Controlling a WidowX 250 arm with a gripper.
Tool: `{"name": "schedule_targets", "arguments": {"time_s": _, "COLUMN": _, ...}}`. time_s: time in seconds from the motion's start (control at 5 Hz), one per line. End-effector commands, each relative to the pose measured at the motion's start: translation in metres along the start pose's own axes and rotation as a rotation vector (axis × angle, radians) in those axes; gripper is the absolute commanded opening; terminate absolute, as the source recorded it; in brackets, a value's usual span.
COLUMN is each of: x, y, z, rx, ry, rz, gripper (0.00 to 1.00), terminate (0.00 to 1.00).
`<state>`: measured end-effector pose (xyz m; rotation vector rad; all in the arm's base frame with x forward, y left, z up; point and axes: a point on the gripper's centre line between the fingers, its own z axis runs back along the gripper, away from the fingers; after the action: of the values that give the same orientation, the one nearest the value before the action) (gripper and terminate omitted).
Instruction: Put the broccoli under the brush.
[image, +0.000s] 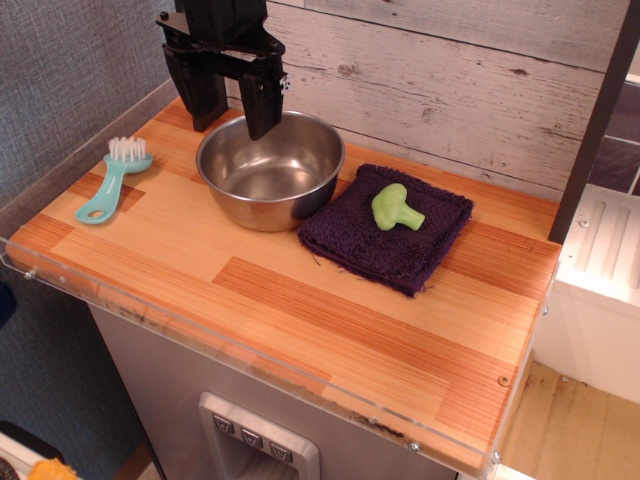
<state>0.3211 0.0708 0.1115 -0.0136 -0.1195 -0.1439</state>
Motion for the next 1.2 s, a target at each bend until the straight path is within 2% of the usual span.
{"name": "schedule_targets", "arguments": {"time_s": 0.0, "x": 0.0, "y": 0.0, "z": 0.0, "rx": 0.0, "ry": 0.0, "rz": 0.0, "gripper": 1.0, "terminate": 0.0}}
{"name": "schedule_targets", "arguments": {"time_s": 0.2, "x": 0.019, "y": -0.032, "z": 0.007, "rx": -0.018, "ry": -0.061, "rz": -0.078, "gripper": 1.0, "terminate": 0.0}}
{"name": "schedule_targets", "arguments": {"time_s": 0.4, "x": 0.034, "y": -0.066, "z": 0.025, "rx": 0.0, "ry": -0.12, "rz": -0.148, "gripper": 1.0, "terminate": 0.0}}
{"name": "schedule_targets", "arguments": {"time_s": 0.6, "x": 0.048, "y": -0.095, "z": 0.03, "rx": -0.01, "ry": -0.16, "rz": -0.204, "gripper": 1.0, "terminate": 0.0}}
{"name": "schedule_targets", "arguments": {"time_s": 0.8, "x": 0.066, "y": -0.118, "z": 0.008, "rx": 0.001, "ry": -0.13, "rz": -0.253, "gripper": 1.0, "terminate": 0.0}}
{"name": "schedule_targets", "arguments": {"time_s": 1.0, "x": 0.078, "y": -0.132, "z": -0.025, "rx": -0.018, "ry": -0.075, "rz": -0.283, "gripper": 1.0, "terminate": 0.0}}
